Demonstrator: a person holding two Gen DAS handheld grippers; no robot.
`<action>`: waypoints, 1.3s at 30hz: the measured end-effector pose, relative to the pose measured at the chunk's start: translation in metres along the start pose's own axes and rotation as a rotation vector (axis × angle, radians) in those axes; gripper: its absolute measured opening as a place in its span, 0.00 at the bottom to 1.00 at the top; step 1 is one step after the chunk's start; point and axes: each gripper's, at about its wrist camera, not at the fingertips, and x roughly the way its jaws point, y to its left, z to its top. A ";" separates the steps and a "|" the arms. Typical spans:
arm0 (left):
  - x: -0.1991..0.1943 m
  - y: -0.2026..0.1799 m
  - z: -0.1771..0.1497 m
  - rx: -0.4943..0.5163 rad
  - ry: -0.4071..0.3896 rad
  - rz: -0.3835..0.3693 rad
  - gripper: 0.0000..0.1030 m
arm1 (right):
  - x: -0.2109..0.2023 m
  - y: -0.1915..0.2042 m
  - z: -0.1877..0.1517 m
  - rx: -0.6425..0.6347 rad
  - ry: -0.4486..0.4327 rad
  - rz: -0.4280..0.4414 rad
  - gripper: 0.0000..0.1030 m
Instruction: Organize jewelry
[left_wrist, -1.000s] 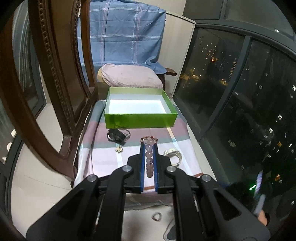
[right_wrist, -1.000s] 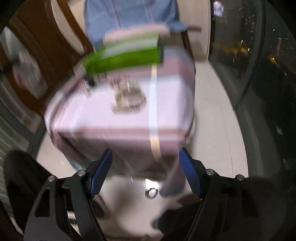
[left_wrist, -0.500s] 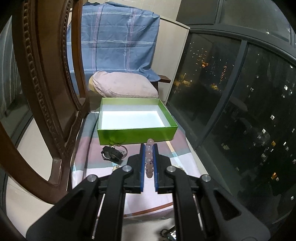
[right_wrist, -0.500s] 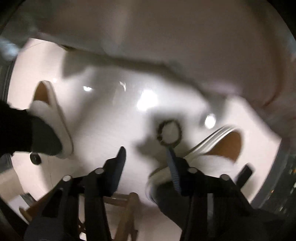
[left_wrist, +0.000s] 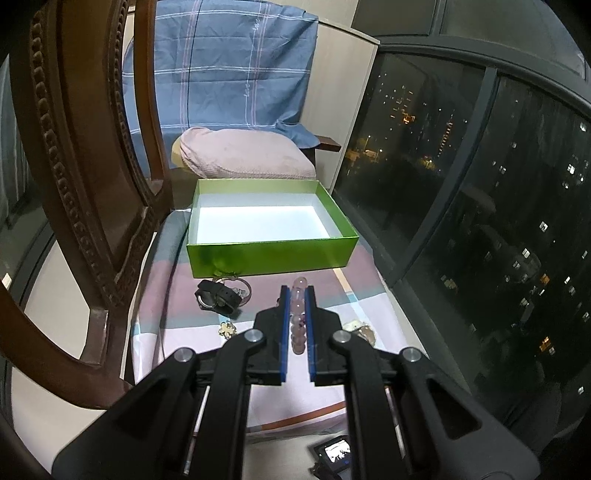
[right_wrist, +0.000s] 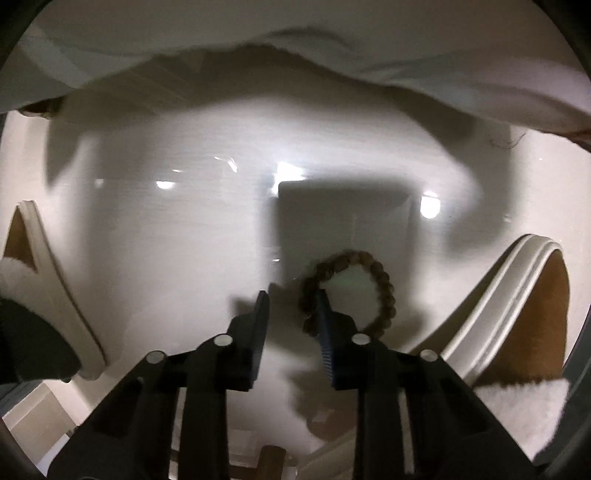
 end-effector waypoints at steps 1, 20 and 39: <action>0.001 0.001 -0.001 0.000 0.002 0.002 0.08 | -0.001 0.001 0.002 0.001 -0.023 -0.004 0.23; -0.011 0.011 0.001 -0.038 -0.011 -0.006 0.08 | -0.227 0.101 -0.020 -0.185 -0.229 0.152 0.10; -0.074 -0.011 -0.006 -0.034 -0.046 0.059 0.08 | -0.613 0.031 -0.104 -0.073 -1.129 0.174 0.10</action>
